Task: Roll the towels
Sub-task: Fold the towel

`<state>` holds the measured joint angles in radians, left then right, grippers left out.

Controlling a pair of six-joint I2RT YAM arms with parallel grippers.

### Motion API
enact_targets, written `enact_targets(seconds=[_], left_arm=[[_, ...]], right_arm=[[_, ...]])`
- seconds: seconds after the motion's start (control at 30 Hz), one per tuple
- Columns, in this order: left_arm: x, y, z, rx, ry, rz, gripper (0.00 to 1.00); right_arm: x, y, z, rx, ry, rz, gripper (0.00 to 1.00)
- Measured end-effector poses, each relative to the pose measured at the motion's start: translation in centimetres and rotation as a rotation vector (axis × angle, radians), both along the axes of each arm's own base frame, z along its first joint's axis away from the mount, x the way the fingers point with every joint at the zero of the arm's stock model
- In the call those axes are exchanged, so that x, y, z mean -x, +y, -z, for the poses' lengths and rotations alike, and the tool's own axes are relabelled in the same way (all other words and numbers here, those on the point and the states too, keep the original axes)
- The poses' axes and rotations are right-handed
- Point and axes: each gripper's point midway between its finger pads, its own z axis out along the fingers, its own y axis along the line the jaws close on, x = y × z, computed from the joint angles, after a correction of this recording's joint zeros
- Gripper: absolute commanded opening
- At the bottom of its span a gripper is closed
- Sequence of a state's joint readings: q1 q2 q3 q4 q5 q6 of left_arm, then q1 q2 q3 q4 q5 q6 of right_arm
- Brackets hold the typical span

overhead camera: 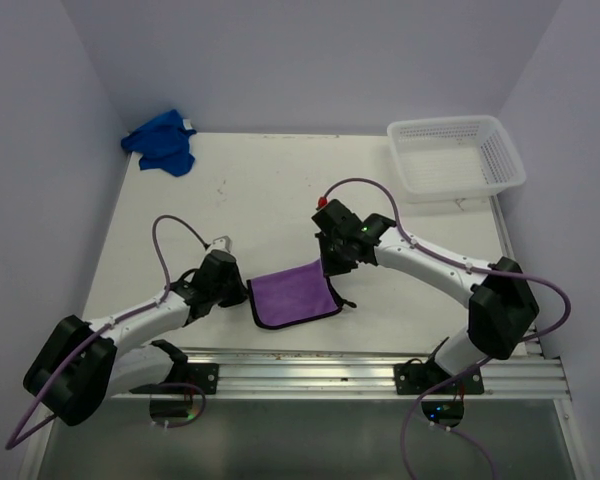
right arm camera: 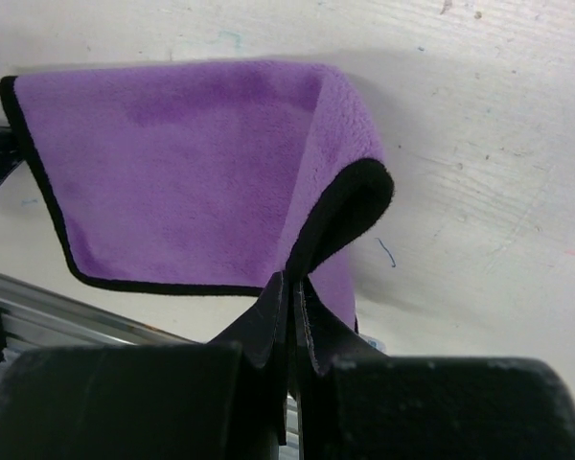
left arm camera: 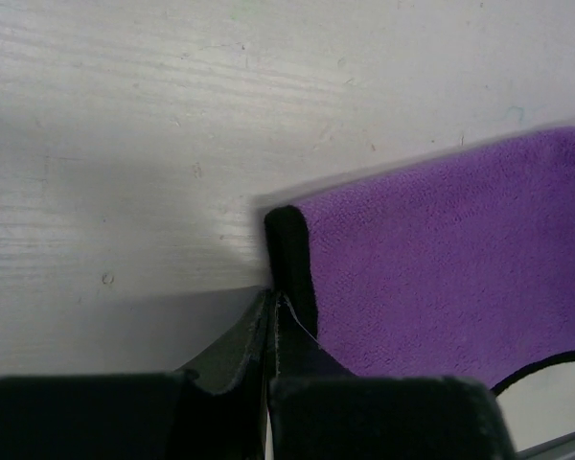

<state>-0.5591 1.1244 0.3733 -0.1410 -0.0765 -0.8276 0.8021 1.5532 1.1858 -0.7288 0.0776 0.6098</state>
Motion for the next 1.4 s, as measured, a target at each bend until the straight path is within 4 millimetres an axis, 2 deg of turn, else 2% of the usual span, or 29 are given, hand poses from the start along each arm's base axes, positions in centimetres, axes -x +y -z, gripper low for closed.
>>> enact_targets(seconds=[0.27,0.57,0.87,1.07,1.4], left_arm=[[-0.2,-0.4,0.0,0.013,-0.002,0.007,0.00],[-0.3,-0.5,-0.1,0.020,-0.006,0.010,0.00],[-0.3,-0.6,-0.2,0.021,-0.008,0.011,0.00],[-0.3,-0.6,-0.3,0.027,-0.016,0.011,0.00],[-0.4,-0.6,-0.5,0.035,-0.029,0.011,0.00]], right_arm=[[0.4,2.8,-0.2,-0.030,0.008,-0.054,0.00],[0.9,6.8,0.0,-0.049,0.025,-0.113,0.00],[2.2,10.6,1.7,-0.037,0.049,-0.175,0.00],[2.7,12.2,3.0,-0.026,0.068,-0.195,0.00],[2.9,14.1,3.9,-0.071,0.099,-0.186,0.00]])
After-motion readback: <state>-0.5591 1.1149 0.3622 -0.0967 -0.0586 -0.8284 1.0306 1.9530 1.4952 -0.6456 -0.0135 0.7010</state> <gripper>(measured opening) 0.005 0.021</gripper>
